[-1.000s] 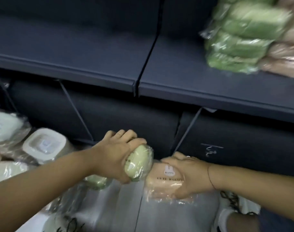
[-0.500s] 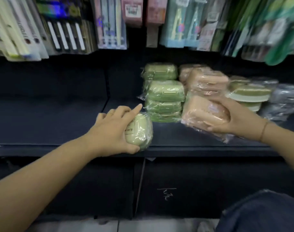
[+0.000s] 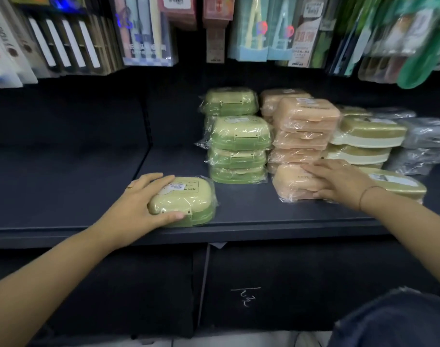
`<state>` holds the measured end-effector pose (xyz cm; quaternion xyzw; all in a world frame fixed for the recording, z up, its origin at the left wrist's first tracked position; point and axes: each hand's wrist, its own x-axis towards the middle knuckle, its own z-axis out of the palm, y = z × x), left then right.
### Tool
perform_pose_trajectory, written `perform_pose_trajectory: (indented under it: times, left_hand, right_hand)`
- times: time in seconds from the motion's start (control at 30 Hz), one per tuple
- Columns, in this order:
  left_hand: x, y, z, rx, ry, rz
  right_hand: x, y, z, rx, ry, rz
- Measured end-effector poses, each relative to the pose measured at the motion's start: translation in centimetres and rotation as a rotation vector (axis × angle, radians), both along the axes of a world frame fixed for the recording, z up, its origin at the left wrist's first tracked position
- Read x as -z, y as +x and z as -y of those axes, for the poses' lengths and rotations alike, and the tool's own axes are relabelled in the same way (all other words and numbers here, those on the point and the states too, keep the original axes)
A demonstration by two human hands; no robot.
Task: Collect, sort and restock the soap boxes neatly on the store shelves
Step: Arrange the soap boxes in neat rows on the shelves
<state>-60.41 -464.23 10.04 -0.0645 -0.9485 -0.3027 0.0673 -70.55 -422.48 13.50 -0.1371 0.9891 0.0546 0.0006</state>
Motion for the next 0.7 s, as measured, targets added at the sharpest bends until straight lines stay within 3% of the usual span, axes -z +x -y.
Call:
perform_pose_trajectory:
  times: [0.23, 0.33, 0.43, 0.53, 0.7]
  left_hand:
    - [1.1, 0.4, 0.4, 0.010, 0.118, -0.020]
    - [1.5, 0.7, 2.4, -0.004, 0.001, -0.019]
    - [1.6, 0.9, 5.6, -0.111, -0.237, -0.017]
    - [1.5, 1.2, 9.3, -0.233, -0.296, 0.116]
    - [1.6, 1.7, 12.5, -0.254, -0.408, 0.248]
  right_hand:
    - [0.2, 1.5, 0.9, 0.053, 0.025, -0.051]
    - [-1.7, 4.5, 4.2, 0.085, 0.160, 0.040]
    - [-3.8, 8.3, 11.0, -0.183, 0.004, -0.003]
    - [-2.4, 10.1, 18.9, -0.472, -0.188, -0.018]
    - [2.3, 6.2, 28.9, -0.457, -0.291, -0.092]
